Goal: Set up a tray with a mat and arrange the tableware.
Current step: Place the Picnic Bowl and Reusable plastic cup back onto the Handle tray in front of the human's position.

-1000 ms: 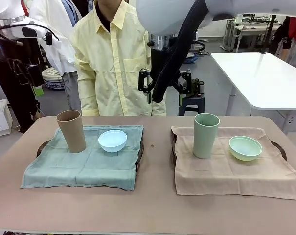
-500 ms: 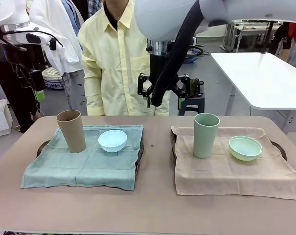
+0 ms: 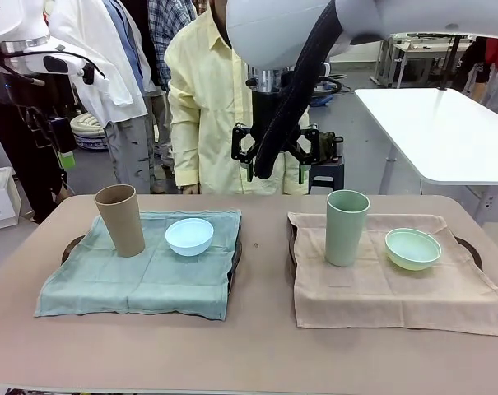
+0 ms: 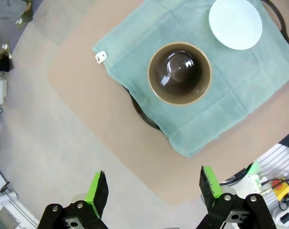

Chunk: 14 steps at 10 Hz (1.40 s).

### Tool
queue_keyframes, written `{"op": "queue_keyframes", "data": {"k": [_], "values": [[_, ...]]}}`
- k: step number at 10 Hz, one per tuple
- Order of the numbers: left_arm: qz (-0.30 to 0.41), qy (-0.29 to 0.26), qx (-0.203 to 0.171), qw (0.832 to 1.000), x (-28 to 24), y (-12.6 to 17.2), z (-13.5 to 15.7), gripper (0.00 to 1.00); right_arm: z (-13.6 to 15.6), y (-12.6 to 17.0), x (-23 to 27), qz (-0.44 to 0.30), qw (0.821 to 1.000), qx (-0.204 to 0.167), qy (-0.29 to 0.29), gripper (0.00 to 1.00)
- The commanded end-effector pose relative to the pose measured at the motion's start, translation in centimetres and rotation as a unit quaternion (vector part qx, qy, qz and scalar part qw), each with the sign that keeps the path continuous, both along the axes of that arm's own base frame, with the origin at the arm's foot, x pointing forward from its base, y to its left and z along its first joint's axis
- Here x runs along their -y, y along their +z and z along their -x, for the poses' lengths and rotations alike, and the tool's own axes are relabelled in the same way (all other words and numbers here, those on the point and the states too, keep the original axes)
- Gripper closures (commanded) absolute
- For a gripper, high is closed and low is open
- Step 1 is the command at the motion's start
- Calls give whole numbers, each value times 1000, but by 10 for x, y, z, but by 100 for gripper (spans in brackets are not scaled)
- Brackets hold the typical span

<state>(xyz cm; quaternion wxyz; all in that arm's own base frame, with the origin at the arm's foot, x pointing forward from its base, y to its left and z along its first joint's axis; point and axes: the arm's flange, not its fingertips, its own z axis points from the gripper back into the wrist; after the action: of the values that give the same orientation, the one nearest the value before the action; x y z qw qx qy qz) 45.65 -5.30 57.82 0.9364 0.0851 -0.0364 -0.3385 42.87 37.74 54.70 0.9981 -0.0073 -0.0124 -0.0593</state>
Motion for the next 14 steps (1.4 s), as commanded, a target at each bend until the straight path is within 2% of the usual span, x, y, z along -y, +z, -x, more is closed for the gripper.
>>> {"op": "queue_keyframes", "data": {"k": [1,2,3,4,5,6,8,12,13,14], "values": [[-7,-2,11,1000,-1,-2,3,0,1,-2,2,-3,1000,6,-2,0],[0,0,0,1000,0,0,0,0,0,0,0,0,1000,0,0,0],[21,-2,-6,1000,-5,5,13,0,4,3,9,-16,1000,-8,-10,0],[43,41,-34,998,-14,2,26,0,9,4,29,-37,999,-17,-17,0],[95,86,-58,990,-25,-5,37,0,13,6,63,-71,997,-9,-23,0],[116,110,-70,985,-33,-9,43,0,15,10,96,-117,993,-10,-31,0],[174,132,-92,972,-46,-10,46,0,28,14,163,-204,978,-9,-31,0],[330,163,-175,913,-113,-8,31,0,50,2,282,-361,932,-13,-45,0],[350,158,-188,904,-124,-12,28,0,49,-2,303,-381,922,-1,-62,0],[266,79,-144,950,-115,-12,33,0,41,-6,299,-262,944,21,-202,0]]}}
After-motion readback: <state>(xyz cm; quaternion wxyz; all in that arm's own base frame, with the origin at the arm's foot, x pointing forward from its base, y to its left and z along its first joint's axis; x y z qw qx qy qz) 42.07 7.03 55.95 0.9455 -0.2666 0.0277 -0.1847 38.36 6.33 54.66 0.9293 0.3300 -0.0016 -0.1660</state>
